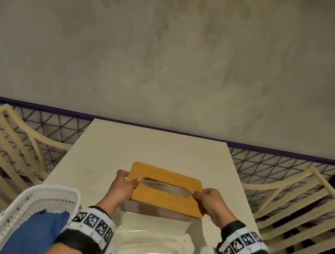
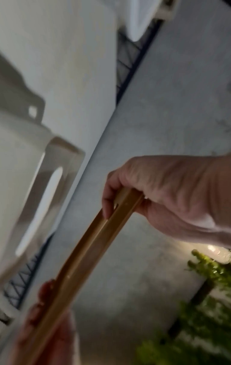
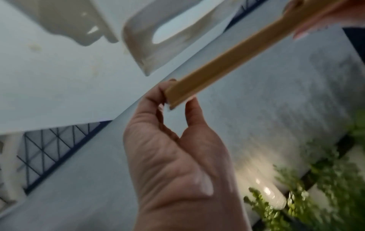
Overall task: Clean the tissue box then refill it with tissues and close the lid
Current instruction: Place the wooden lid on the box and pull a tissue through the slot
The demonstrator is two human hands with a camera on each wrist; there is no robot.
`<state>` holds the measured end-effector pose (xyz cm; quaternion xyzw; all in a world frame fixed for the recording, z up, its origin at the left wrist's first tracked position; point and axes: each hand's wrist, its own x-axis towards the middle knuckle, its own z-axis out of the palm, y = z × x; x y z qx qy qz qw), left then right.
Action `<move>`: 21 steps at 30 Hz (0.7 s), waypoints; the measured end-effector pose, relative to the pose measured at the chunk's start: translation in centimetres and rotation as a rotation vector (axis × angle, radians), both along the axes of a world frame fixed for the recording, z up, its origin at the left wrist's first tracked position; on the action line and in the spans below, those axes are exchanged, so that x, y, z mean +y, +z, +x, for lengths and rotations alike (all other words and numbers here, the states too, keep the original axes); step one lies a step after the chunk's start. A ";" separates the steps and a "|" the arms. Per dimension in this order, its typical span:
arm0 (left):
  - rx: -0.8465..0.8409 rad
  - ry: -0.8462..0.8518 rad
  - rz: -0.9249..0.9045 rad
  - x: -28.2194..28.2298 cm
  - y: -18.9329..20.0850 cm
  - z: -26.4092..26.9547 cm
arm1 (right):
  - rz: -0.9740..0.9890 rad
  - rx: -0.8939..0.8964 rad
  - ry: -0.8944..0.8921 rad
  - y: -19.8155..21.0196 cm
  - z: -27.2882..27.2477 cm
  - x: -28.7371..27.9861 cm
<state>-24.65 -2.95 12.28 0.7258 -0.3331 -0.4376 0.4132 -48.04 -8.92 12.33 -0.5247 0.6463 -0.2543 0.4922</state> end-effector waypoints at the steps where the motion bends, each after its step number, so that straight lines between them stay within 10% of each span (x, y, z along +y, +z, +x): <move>1: -0.091 -0.036 0.052 -0.3 0.0 0.2 | -0.007 0.012 -0.013 -0.2 0.3 -0.6; 11: -0.583 -0.263 0.376 -2.0 -2.8 1.0 | 0.053 0.467 0.151 -2.2 2.7 -2.5; 21: -0.594 -0.367 0.447 -3.4 -3.1 1.1 | 0.020 0.356 0.096 -4.5 1.3 -3.4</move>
